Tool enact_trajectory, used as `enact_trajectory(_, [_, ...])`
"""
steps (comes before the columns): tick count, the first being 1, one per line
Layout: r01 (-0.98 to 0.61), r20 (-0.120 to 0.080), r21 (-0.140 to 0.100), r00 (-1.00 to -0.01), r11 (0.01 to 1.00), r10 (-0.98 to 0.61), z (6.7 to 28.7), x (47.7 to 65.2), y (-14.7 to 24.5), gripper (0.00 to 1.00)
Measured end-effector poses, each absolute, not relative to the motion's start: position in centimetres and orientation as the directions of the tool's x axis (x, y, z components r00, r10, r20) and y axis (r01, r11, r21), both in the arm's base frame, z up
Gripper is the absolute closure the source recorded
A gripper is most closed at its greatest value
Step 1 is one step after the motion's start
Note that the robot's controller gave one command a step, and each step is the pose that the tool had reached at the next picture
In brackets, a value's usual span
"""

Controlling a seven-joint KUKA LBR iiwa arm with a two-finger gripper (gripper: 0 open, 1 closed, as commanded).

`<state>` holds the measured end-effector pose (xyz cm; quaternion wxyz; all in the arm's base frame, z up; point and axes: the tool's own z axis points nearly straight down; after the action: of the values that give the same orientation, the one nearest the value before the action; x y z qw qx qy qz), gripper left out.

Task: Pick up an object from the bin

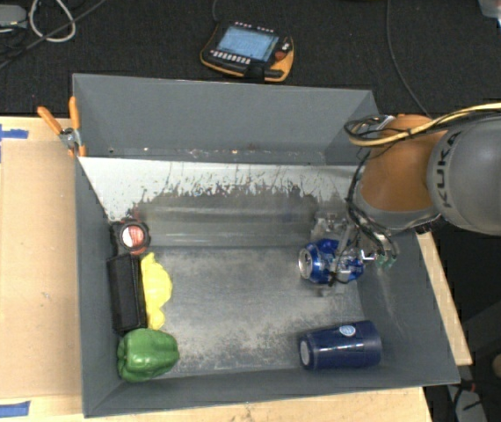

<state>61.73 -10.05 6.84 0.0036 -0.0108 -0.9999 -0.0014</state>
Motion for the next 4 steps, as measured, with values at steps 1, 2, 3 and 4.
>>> enact_trajectory(1, [0.004,0.003,0.002,-1.0,1.0,0.004,6.8,61.7,-9.9,0.0])
enact_trajectory(2, [0.018,0.008,0.003,-1.0,1.0,0.018,6.8,61.7,-9.9,1.0])
enact_trajectory(3, [0.017,0.008,0.003,-1.0,1.0,0.017,6.8,61.7,-9.9,1.0])
enact_trajectory(4, [0.017,0.018,0.005,-1.0,1.0,0.017,9.5,61.4,-9.8,1.0])
